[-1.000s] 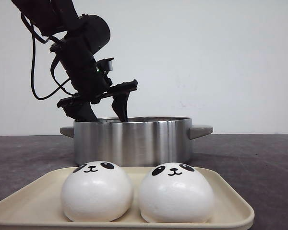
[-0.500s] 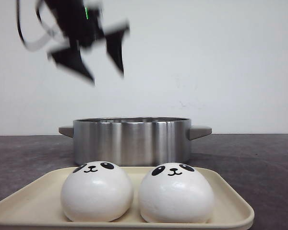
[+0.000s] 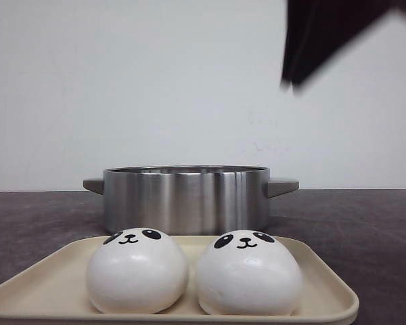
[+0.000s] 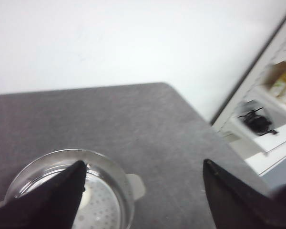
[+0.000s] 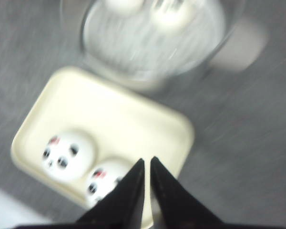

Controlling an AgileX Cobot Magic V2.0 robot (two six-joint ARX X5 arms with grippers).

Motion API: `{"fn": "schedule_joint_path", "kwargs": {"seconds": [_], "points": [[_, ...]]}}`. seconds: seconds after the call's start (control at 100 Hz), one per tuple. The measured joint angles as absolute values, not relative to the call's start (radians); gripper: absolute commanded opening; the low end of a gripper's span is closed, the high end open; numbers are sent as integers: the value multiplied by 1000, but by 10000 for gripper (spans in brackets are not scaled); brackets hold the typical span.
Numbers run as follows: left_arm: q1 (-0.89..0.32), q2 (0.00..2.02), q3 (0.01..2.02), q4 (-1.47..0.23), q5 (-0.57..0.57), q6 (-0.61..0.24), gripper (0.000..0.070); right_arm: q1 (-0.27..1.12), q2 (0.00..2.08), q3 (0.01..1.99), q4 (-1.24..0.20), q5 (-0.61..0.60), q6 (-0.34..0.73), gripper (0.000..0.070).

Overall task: Steam buns
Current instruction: 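Lower the right gripper onto the front panda bun nearest it and grasp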

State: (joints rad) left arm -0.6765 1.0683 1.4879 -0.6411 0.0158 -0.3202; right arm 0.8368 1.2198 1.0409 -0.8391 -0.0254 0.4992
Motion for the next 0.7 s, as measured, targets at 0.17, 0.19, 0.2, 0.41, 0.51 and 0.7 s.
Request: {"fn": "schedule_joint_path", "kwargs": {"seconds": [0.17, 0.19, 0.2, 0.41, 0.51, 0.7], "points": [[-691, 985, 1488, -744, -30, -327, 470, 893, 1284, 977, -786, -105, 555, 570], [-691, 980, 1488, -758, -35, -326, 470, 900, 1292, 977, -782, -105, 556, 569], [-691, 978, 1488, -765, -38, -326, 470, 903, 1296, 977, -780, -105, 558, 569], [-691, 950, 1488, -842, -102, -326, 470, 939, 1412, 977, -743, -105, 576, 567], [-691, 950, 1488, -847, -105, -325, 470, 943, 1473, 977, -725, -105, 579, 562], [-691, 962, 1488, -867, -106, -325, 470, 942, 1575, 977, -720, -105, 581, 527]]}}
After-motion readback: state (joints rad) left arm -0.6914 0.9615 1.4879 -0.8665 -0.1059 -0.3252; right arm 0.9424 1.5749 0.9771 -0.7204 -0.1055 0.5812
